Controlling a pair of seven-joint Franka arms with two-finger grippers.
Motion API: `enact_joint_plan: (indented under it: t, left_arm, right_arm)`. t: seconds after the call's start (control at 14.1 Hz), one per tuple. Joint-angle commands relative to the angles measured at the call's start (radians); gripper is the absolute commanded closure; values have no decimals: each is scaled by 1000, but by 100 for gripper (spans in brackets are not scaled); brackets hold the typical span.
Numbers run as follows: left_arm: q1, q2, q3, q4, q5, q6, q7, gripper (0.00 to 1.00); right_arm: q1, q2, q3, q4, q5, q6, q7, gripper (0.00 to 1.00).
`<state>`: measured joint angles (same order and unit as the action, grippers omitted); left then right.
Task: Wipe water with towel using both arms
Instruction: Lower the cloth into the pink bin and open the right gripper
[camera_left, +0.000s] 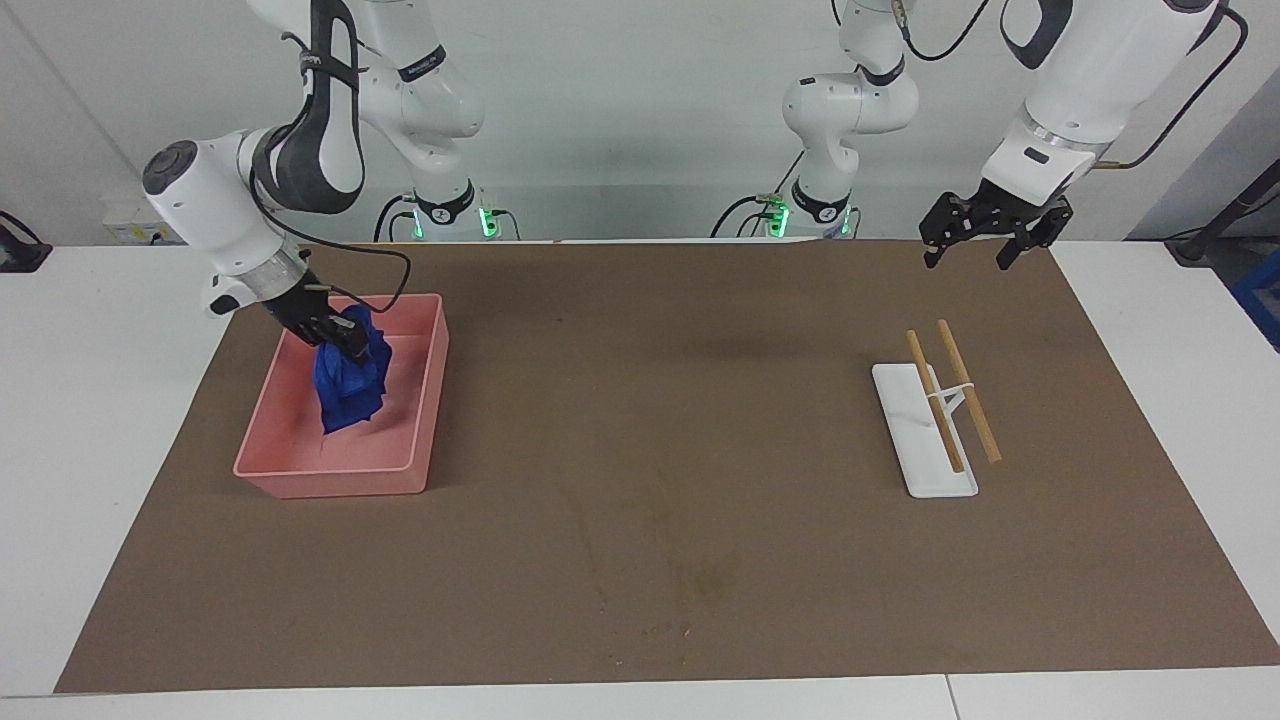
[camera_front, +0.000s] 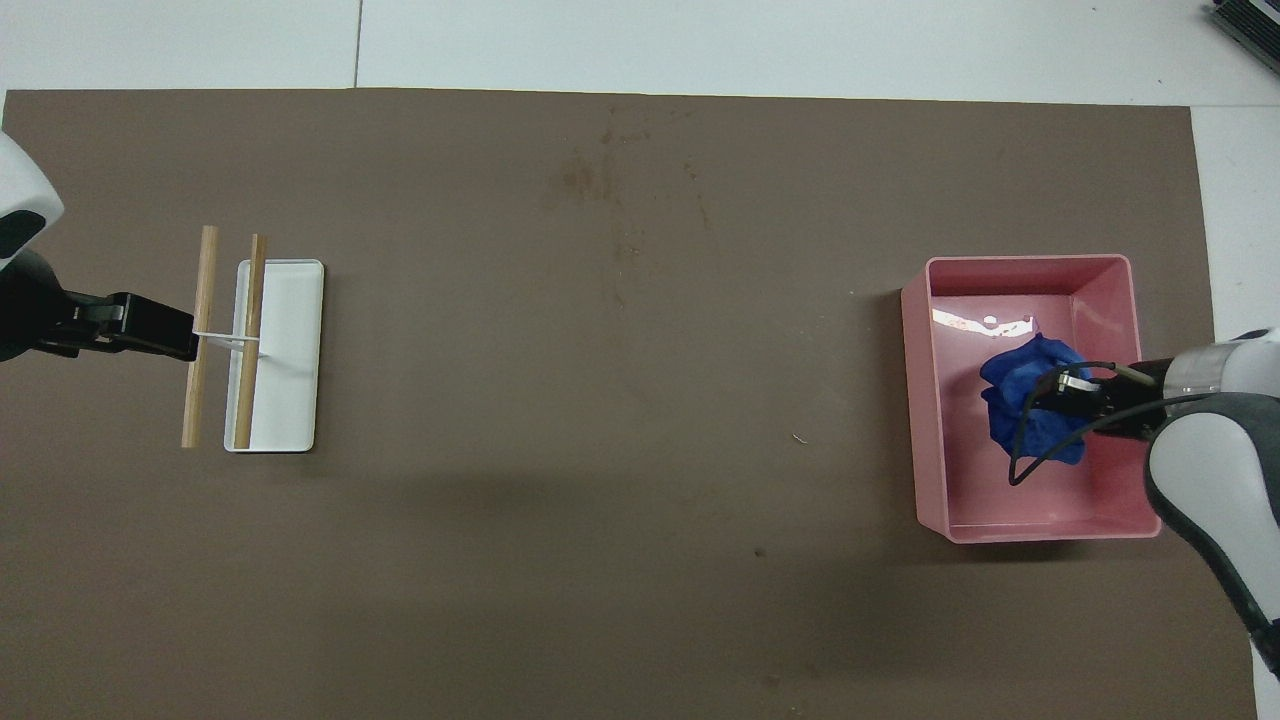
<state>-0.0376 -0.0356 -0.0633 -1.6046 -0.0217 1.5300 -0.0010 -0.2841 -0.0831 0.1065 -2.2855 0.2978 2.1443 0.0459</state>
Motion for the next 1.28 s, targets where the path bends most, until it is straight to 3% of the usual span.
enact_joint_plan:
  t: [0.0, 0.21, 0.57, 0.85, 1.21]
  left_arm:
    - [8, -3, -3, -3, -11, -2, 9, 0]
    - [8, -3, -3, -5, -11, -2, 7, 0]
    - [8, -1, -3, -3, -11, -2, 9, 0]
    - [8, -3, -3, -3, -11, -2, 9, 0]
    - [8, -3, -3, -5, -11, -2, 7, 0]
  right_arm:
    - [-33, -26, 15, -61, -14, -47, -29, 100]
    - [-36, -23, 16, -63, -25, -53, -44, 1]
    - [-23, -27, 19, 9, -29, -148, -47, 0]
    - [32, -75, 22, 81, -141, -191, -40, 0]
    - [98, -83, 27, 268, -195, -398, 4, 0]
